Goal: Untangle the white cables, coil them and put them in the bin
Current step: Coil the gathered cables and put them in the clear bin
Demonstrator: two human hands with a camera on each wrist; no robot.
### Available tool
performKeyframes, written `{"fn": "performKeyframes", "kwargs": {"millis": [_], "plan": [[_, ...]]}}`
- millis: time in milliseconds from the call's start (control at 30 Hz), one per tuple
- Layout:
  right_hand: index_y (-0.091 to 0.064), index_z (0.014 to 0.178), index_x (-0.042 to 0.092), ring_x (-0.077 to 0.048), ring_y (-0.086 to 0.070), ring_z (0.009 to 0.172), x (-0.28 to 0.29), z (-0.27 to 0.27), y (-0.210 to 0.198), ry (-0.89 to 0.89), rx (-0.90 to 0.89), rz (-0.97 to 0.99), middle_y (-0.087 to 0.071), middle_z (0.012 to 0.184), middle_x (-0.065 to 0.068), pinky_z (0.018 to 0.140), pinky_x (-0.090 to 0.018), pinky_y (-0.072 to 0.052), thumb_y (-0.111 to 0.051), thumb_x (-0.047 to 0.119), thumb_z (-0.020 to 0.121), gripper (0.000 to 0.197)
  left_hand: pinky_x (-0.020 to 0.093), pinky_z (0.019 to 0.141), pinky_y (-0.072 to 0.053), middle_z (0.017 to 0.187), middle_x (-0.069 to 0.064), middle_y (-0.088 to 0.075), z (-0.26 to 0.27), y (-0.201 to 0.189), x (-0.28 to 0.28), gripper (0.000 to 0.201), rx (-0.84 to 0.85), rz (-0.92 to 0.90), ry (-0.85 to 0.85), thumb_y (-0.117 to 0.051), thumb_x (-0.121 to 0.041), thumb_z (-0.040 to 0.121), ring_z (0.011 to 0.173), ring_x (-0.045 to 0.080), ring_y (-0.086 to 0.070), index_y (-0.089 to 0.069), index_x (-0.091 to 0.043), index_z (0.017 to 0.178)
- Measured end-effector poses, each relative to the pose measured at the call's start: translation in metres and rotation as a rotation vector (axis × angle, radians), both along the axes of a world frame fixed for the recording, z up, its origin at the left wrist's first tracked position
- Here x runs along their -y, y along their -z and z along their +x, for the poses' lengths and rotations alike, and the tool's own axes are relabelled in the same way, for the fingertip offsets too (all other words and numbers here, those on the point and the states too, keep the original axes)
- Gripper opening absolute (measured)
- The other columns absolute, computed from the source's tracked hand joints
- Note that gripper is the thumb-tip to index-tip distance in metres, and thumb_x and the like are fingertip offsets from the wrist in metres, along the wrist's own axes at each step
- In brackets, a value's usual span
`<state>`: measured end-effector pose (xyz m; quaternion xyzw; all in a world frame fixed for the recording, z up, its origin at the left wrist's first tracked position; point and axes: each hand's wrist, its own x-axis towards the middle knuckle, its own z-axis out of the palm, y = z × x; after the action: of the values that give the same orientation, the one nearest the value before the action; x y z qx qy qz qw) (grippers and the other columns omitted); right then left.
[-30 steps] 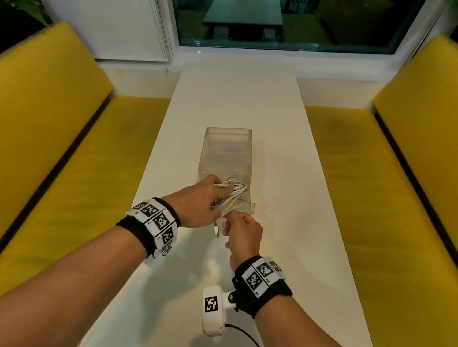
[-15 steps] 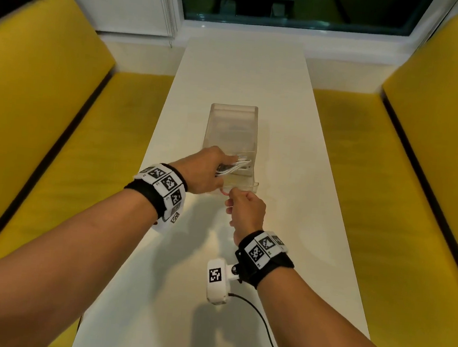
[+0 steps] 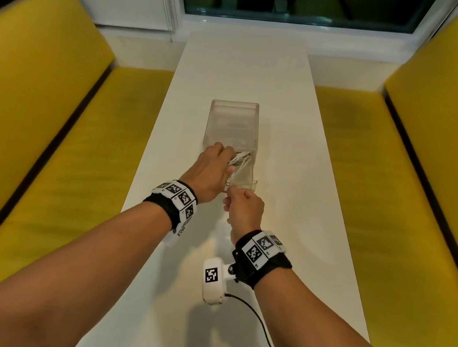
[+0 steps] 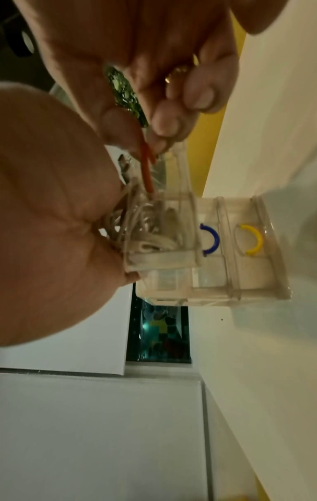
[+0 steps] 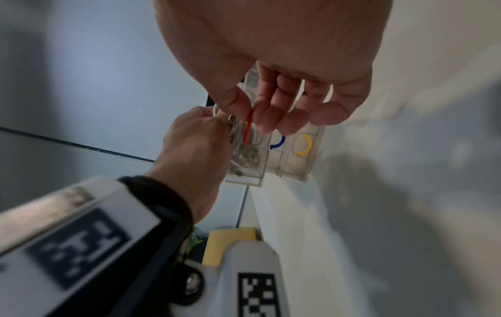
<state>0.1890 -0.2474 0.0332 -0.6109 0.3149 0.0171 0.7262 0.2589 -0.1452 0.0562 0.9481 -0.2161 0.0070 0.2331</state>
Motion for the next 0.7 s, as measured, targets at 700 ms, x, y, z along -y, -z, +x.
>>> {"fn": "performKeyframes", "kwargs": {"millis": [700], "plan": [[-0.063, 0.073, 0.007, -0.018, -0.049, 0.057, 0.002, 0.001, -0.002, 0.005, 0.024, 0.055, -0.06, 0.064, -0.006, 0.044, -0.022, -0.035, -0.065, 0.012, 0.082, 0.011, 0.04, 0.095, -0.051, 0.121, 0.01, -0.07, -0.012, 0.01, -0.021, 0.031, 0.086, -0.149, -0.026, -0.056, -0.017, 0.1, 0.11, 0.028, -0.064, -0.065, -0.013, 0.128]]}}
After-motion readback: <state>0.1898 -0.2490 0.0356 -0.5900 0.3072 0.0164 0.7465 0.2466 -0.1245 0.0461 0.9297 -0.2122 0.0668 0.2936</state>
